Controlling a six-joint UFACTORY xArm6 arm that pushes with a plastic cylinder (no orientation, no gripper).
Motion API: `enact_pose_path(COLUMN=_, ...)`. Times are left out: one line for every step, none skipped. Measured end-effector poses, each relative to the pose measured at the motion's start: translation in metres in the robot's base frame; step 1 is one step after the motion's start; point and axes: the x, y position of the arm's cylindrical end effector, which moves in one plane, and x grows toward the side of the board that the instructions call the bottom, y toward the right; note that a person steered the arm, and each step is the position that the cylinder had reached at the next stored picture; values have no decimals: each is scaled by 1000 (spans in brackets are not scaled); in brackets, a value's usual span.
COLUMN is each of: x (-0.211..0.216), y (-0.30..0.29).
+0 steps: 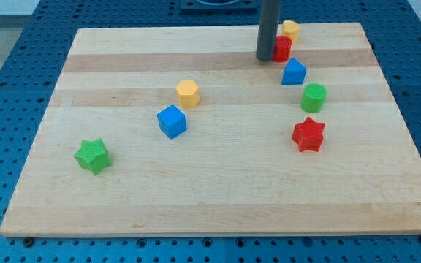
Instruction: Push the yellow hexagon into the red star
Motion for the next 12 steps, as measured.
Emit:
enact_pose_path(x=-9, y=-68)
enact_pose_path(x=-6, y=-136)
enact_pose_path(x=27, y=-186)
enact_pose_path(x=46, y=-192)
enact_pose_path(x=67, y=-192)
enact_pose_path(x=101, y=-192)
enact_pose_path(x=101, y=-192)
enact_pose_path(x=101, y=-175)
enact_pose_path(x=101, y=-133)
enact_pose_path(x=101, y=-95)
enact_pose_path(x=101, y=-71)
enact_pose_path(x=92, y=-67)
